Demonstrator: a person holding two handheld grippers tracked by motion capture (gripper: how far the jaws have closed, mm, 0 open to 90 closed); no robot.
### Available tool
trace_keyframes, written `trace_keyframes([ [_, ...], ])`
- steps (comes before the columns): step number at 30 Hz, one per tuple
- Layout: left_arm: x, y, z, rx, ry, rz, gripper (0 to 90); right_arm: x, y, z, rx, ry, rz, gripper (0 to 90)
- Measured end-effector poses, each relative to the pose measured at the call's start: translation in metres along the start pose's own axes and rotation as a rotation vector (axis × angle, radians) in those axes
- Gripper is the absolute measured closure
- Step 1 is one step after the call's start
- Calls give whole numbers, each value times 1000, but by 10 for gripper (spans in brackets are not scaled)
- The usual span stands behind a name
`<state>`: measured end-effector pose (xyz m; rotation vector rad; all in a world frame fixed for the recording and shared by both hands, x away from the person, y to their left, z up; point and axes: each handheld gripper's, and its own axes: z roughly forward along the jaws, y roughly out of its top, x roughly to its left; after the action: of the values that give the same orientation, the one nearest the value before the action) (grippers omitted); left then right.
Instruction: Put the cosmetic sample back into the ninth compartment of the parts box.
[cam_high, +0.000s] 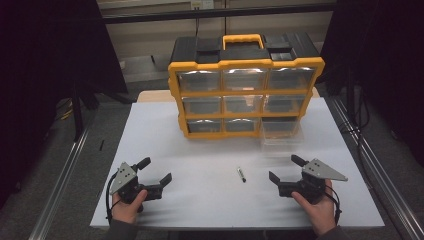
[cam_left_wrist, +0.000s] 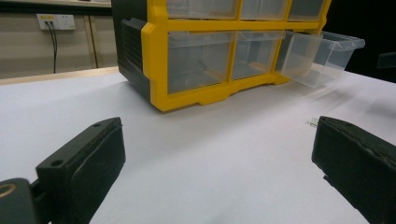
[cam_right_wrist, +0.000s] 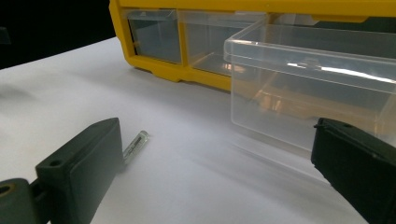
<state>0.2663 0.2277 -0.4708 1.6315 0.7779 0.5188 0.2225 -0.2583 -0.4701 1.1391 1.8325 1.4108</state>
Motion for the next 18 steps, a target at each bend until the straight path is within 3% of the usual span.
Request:
trace_keyframes([
  [6, 0, -1, 1, 0, -5, -12, 27, 5, 2, 7, 18, 18, -8, 19],
  [7, 1, 0, 0, 11, 0, 6, 27, 6, 3, 8, 23, 23, -10, 19],
  [18, -1, -1, 1, 19, 0, 3, 29, 14, 6, 21, 80, 39, -12, 23],
])
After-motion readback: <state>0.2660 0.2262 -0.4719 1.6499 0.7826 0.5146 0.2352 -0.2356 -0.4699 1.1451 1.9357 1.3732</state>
